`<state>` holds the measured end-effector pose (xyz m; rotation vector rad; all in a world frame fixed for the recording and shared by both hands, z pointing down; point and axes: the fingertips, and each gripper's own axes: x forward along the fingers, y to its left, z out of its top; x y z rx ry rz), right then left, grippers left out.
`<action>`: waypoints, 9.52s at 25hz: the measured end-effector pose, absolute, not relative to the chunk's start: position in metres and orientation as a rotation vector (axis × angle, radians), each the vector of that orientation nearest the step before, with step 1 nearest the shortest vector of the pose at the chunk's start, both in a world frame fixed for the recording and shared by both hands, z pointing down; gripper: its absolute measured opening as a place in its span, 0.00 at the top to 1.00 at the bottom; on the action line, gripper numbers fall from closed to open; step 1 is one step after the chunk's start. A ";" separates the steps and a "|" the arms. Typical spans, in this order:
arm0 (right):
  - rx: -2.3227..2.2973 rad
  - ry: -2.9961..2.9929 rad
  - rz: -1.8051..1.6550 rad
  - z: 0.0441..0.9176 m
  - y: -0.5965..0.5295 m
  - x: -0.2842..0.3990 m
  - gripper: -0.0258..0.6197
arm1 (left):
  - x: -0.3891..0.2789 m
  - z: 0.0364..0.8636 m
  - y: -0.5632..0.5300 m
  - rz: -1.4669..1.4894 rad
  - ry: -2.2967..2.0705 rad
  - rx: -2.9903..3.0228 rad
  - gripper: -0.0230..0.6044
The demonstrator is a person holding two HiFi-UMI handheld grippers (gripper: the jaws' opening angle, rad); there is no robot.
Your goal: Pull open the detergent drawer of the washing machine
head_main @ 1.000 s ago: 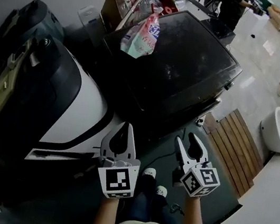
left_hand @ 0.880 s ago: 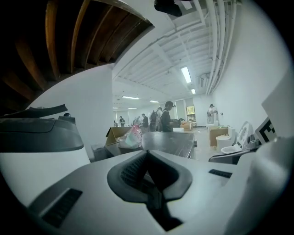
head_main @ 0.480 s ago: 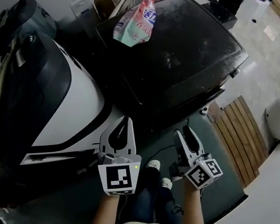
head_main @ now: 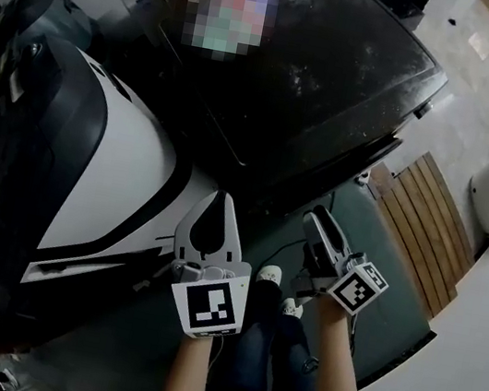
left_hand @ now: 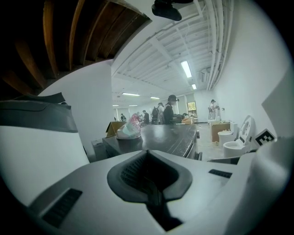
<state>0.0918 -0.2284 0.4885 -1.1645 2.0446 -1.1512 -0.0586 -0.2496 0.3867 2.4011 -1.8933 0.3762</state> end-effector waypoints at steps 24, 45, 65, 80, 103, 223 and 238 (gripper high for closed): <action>-0.884 1.766 -1.267 0.562 -0.259 0.097 0.61 | -0.038 0.452 -0.232 0.358 -1.910 2.289 0.94; -0.796 1.723 -1.285 0.570 -0.281 0.082 0.61 | -0.051 0.473 -0.232 0.353 -1.933 2.222 0.94; -0.663 1.710 -1.236 0.557 -0.290 0.076 0.66 | -0.065 0.477 -0.231 0.377 -1.957 2.193 0.94; -0.658 1.677 -1.224 0.559 -0.289 0.077 0.67 | -0.068 0.478 -0.230 0.384 -1.970 2.185 0.94; -0.663 1.689 -1.221 0.558 -0.264 0.090 0.69 | -0.060 0.476 -0.216 0.378 -1.970 2.181 0.94; -1.640 2.551 -0.354 0.363 -0.136 0.153 0.94 | -0.032 0.344 -0.140 0.306 -1.990 2.271 0.94; -1.860 2.538 -0.035 0.246 -0.133 0.128 0.94 | -0.054 0.239 -0.127 0.126 -2.039 2.352 0.94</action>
